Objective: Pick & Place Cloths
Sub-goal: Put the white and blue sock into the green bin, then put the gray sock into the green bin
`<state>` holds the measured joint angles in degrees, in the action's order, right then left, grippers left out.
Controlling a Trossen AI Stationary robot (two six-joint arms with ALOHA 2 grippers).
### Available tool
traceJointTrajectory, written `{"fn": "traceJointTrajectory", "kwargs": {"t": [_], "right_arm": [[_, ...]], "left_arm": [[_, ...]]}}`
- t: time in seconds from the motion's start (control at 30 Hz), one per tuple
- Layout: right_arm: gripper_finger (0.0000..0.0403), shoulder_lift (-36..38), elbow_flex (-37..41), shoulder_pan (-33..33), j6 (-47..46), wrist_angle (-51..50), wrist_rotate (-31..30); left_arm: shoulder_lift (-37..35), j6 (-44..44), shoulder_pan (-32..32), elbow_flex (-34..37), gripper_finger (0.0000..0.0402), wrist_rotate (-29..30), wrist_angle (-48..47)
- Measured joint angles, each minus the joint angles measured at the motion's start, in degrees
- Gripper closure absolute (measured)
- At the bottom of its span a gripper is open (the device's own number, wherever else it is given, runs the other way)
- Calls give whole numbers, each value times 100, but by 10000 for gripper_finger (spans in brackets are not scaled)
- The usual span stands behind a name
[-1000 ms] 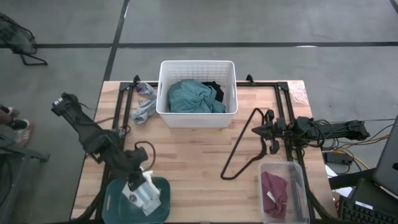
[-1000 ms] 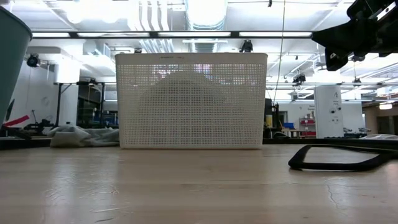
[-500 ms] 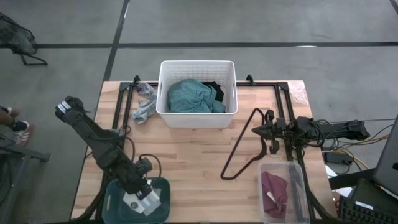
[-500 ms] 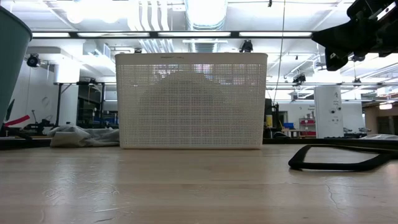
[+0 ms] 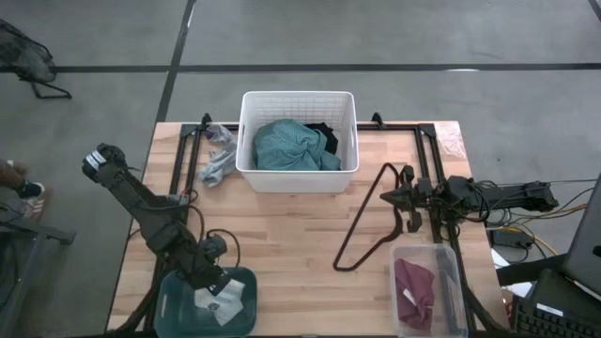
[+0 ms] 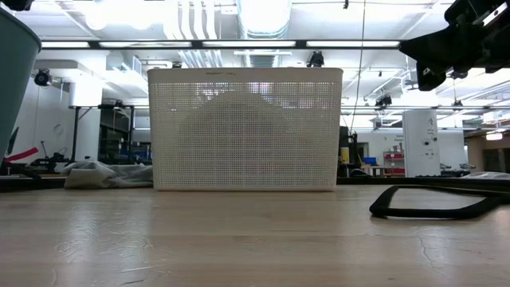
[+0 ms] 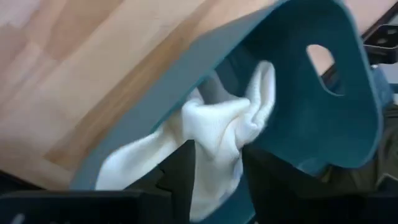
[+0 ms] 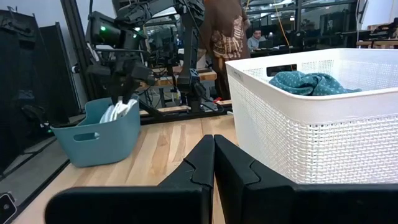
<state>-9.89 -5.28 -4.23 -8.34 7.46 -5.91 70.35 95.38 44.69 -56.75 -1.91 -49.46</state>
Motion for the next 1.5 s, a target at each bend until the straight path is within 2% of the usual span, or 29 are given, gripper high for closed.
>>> {"fn": "traceJointTrajectory", "kwargs": {"t": [0.1, 0.23, 0.47, 0.67, 0.73, 0.83, 0.97, 1.07, 1.17, 1.23, 1.37, 1.5], "right_arm": [[394, -1, 0, 0, -2, 0, 0], [394, -1, 0, 2, -2, 0, 0], [394, -2, 0, 0, 0, 0, -2], [394, 0, 0, 1, -1, 0, -2], [394, -1, 0, 1, -2, 0, -2], [394, 0, 0, 0, -2, 0, -2], [394, -1, 0, 1, 0, 0, -2], [394, -2, 0, 0, -1, 0, -2], [394, -1, 0, 0, 0, 0, -2], [394, -2, 0, 2, 0, 0, -2], [394, -1, 0, 0, -1, 0, -2], [394, 0, 0, 0, -2, 0, -2]], "left_arm": [[-4, 76, 0, 2, 249, -1, 461], [-13, -164, -27, -9, 244, 11, 1169], [-114, -587, -206, -7, 243, 59, 774], [-424, -1265, -528, -36, 244, 459, 379], [-579, -1522, -654, -67, 244, 771, 150], [-886, -1710, -867, -110, 244, 1662, -357], [-1302, -1704, -949, -118, 245, 3453, -1066], [-1564, -1374, -987, -118, 245, 4787, -1507], [-1850, -1240, -1204, -118, 245, 5628, -1911], [-2032, -1188, -1447, -118, 245, 5870, -2116], [-2369, -1170, -2133, -118, 246, 5937, -2448], [-2625, -1789, -2954, -118, 246, 5807, -2473]]}}
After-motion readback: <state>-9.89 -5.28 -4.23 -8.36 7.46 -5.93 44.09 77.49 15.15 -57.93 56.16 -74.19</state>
